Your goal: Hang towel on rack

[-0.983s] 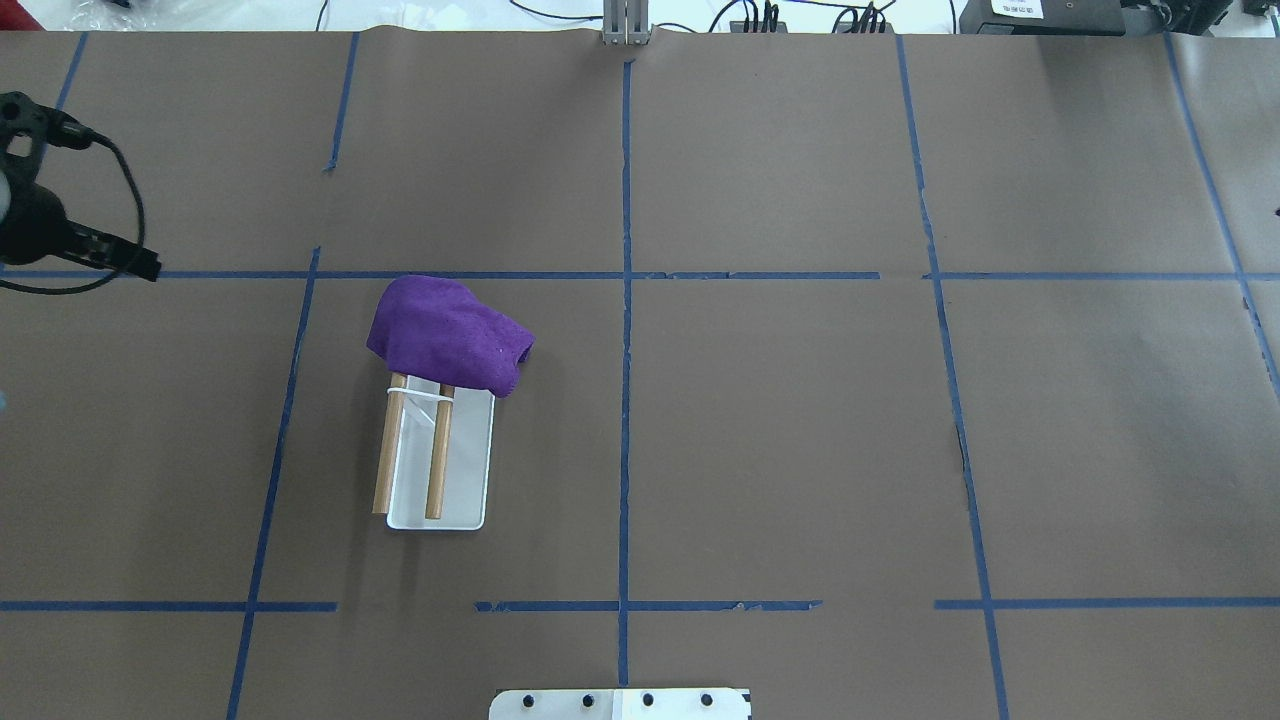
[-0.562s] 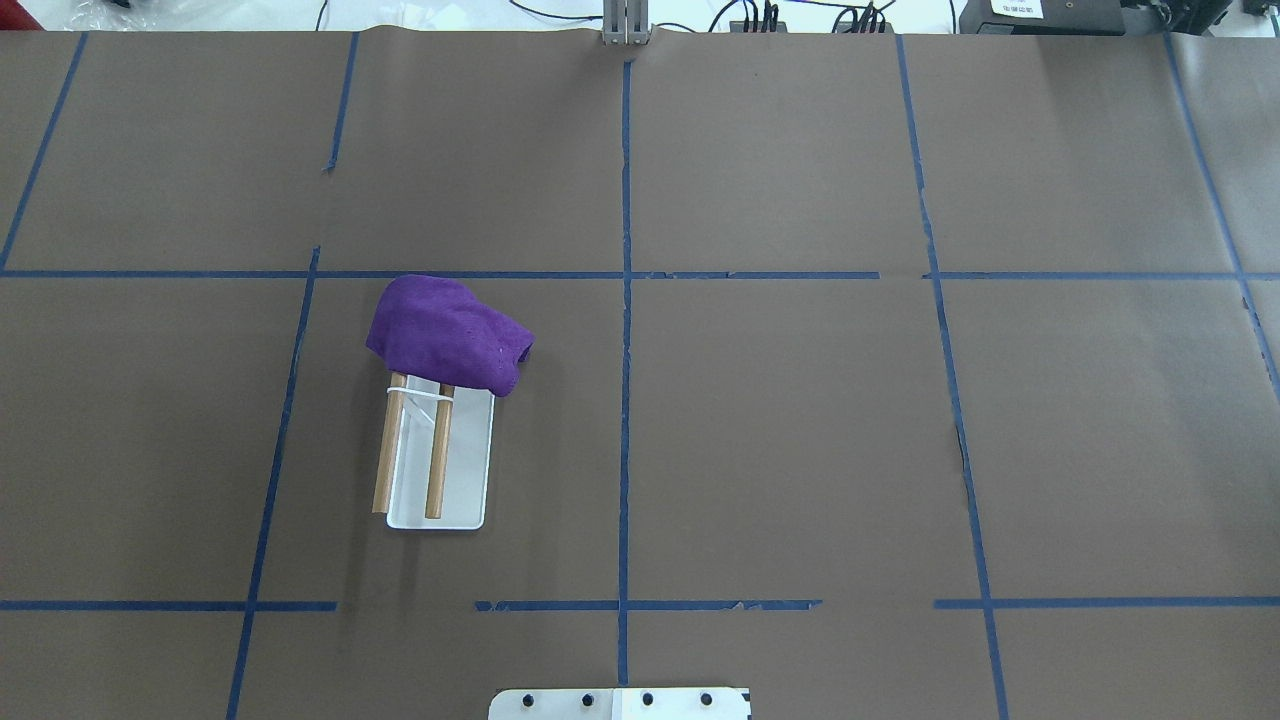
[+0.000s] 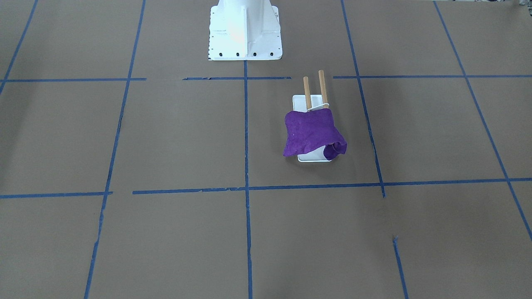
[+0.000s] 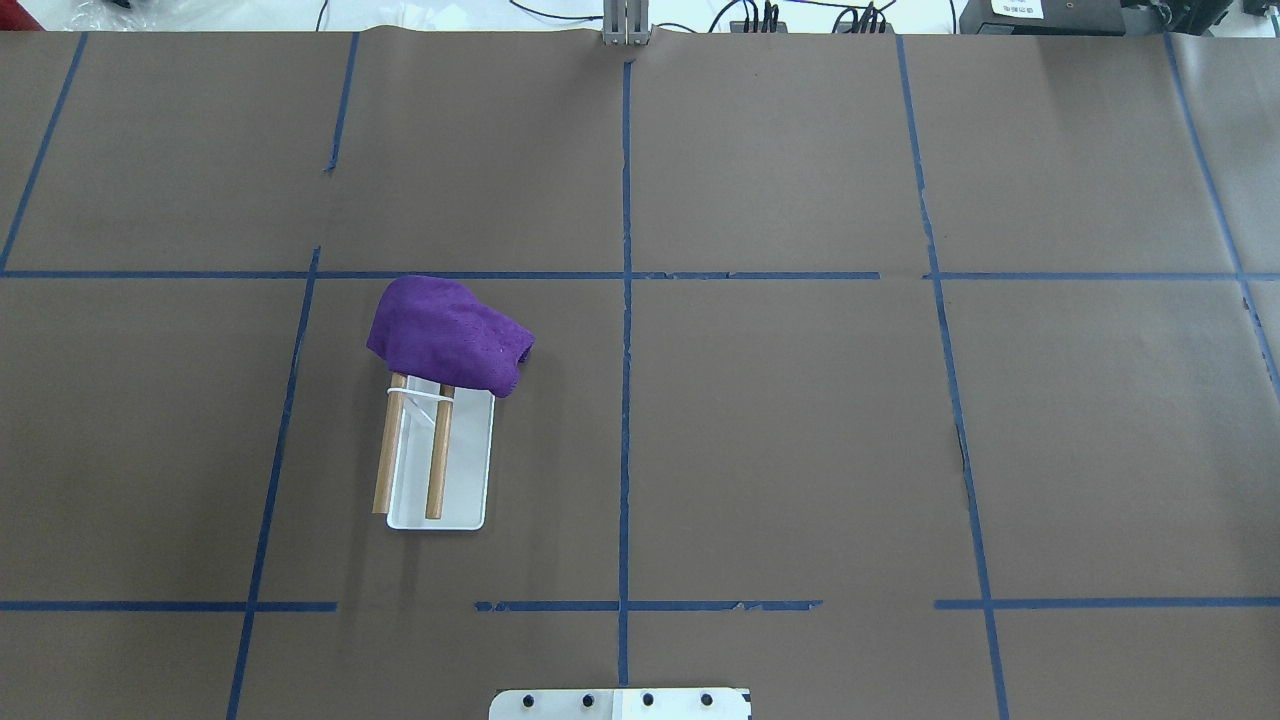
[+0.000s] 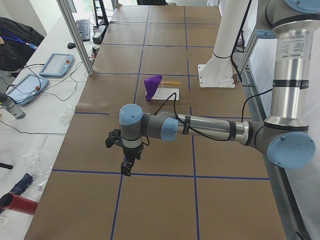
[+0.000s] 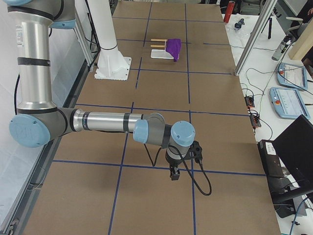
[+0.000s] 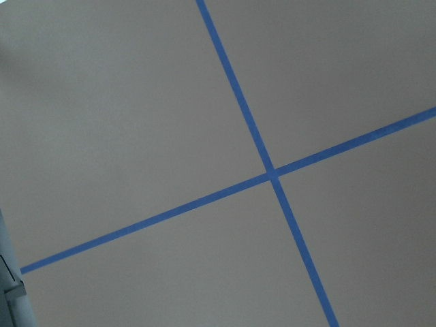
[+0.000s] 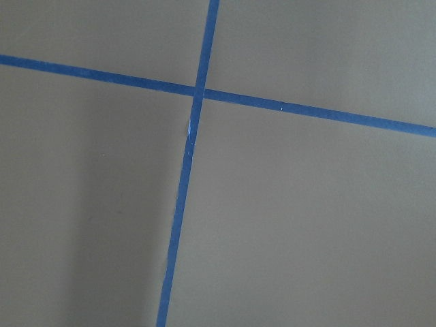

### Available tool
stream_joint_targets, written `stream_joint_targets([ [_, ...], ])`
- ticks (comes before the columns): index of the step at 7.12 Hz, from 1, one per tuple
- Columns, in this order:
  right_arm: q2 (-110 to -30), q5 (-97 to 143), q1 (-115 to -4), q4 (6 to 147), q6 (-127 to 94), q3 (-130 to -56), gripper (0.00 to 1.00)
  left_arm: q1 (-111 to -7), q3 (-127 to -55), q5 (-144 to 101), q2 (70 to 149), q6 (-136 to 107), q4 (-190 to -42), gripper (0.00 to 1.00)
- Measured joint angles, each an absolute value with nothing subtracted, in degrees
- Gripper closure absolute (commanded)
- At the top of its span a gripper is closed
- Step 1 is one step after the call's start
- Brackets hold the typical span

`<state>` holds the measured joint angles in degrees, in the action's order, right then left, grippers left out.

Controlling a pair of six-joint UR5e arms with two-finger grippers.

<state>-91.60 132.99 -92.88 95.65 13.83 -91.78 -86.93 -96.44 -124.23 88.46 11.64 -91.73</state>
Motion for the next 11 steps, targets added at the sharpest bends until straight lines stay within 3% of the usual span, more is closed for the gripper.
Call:
stream_joint_targets([
  [4,-91.7,133.0,-92.8,94.5,11.2,-92.0,0.00,-88.7,-96.1,-138.4,84.7,6.1,-91.1,0.00],
  [11,-91.4,133.0,-92.8,94.5,11.2,-92.5,0.00,-89.5,-100.7,-131.3,85.5,5.1,-91.3,0.00],
])
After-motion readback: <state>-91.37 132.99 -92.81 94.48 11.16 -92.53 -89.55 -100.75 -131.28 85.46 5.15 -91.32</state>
